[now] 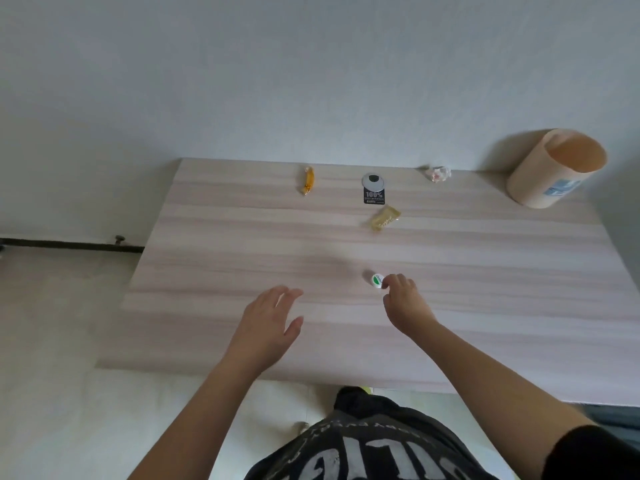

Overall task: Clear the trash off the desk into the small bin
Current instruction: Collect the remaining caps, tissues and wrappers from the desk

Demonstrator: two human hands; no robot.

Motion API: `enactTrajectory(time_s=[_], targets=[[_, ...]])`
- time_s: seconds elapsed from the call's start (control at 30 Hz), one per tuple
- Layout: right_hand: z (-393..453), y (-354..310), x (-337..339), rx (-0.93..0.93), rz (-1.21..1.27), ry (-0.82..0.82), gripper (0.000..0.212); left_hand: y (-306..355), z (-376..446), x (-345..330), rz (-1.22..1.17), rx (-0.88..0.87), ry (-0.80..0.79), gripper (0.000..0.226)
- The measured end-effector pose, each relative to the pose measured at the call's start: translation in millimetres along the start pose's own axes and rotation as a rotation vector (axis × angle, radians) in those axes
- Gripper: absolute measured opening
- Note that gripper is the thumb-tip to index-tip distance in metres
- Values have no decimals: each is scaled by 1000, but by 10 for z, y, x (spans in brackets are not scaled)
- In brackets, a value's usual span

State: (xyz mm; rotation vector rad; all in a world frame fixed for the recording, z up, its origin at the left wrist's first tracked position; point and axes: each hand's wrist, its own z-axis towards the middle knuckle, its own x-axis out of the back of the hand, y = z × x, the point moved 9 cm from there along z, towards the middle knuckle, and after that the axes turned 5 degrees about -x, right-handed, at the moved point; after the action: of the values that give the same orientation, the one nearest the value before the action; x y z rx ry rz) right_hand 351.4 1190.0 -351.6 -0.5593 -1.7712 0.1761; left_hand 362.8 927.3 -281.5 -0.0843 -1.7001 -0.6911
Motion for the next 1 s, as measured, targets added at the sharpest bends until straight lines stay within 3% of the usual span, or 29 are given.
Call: enactTrajectory(time_s=[0.13, 0.37, 0.53, 0.73, 0.87, 1.0], targets=[[293, -21, 174, -52, 36, 153, 37, 10, 299, 32, 1, 48, -23, 46], [667, 77, -168, -1, -312, -54, 65, 102, 948, 142, 46, 52, -40, 46], [743, 49, -310, 131, -440, -107, 50, 164, 1375, 207, 48, 38, -25, 45], [908, 109, -216, 211, -410, -23, 31, 137, 1815, 142, 83, -6, -44, 45], [1073, 248, -28, 112, -344, -20, 35, 39, 2137, 5, 90, -34, -88, 45], [1258, 420, 157, -20, -199, -60, 19, -137, 2519, -46, 96, -35, -81, 44]])
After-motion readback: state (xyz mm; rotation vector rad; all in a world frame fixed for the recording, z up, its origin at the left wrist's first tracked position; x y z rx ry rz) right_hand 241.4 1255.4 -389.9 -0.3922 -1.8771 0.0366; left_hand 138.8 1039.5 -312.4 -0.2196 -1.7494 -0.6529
